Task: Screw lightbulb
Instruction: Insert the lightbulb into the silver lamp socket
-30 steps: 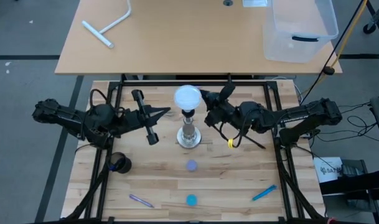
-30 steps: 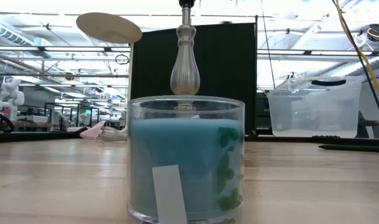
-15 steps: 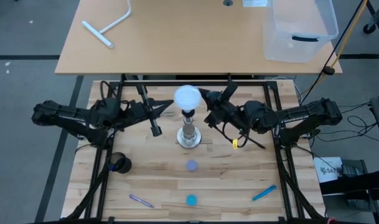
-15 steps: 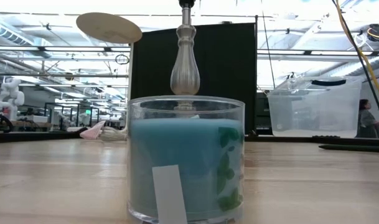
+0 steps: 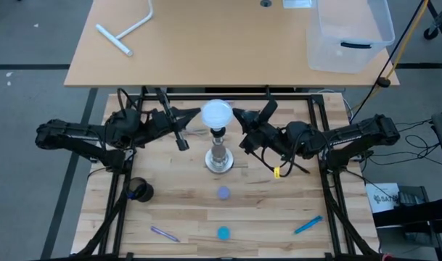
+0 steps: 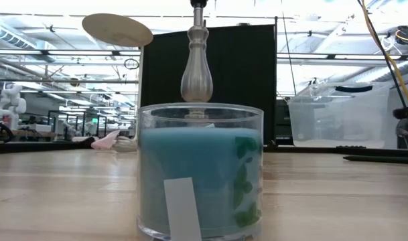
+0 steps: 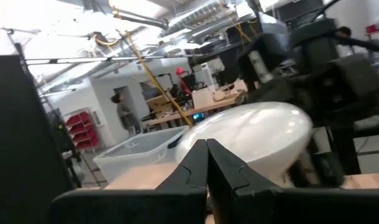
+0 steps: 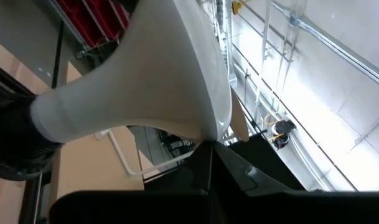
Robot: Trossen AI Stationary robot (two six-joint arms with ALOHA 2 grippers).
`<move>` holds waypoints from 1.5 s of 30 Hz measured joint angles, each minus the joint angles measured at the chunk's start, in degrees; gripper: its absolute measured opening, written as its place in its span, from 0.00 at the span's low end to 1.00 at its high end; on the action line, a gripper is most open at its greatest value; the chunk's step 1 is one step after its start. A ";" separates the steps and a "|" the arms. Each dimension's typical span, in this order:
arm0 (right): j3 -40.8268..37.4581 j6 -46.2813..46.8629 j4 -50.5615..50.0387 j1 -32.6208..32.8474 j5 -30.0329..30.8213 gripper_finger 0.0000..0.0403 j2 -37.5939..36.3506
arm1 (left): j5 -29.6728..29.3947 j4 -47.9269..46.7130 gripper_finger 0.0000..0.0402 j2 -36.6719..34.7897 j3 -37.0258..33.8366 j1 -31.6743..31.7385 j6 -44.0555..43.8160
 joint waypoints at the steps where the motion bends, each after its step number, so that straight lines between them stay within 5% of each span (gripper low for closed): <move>1: 0.00 0.04 -0.13 0.30 -0.11 0.00 0.00 | -0.18 -0.14 0.00 0.01 0.01 0.24 -0.58; 14: 0.00 3.29 -4.86 4.08 -1.26 0.00 0.17 | -3.82 -1.55 0.00 -0.18 -0.12 1.14 -2.44; 22: 0.00 7.76 -9.84 3.35 2.21 0.00 0.15 | -3.06 -1.31 0.00 -2.91 -0.08 -5.03 4.63; 29: 0.00 4.73 -4.74 0.04 1.61 0.00 0.11 | 1.40 -0.85 0.00 -1.83 -0.08 -9.45 6.22; 45: 0.00 -0.20 -0.76 -0.25 -1.80 0.00 0.09 | -1.38 0.11 0.00 0.46 -0.08 -7.87 3.81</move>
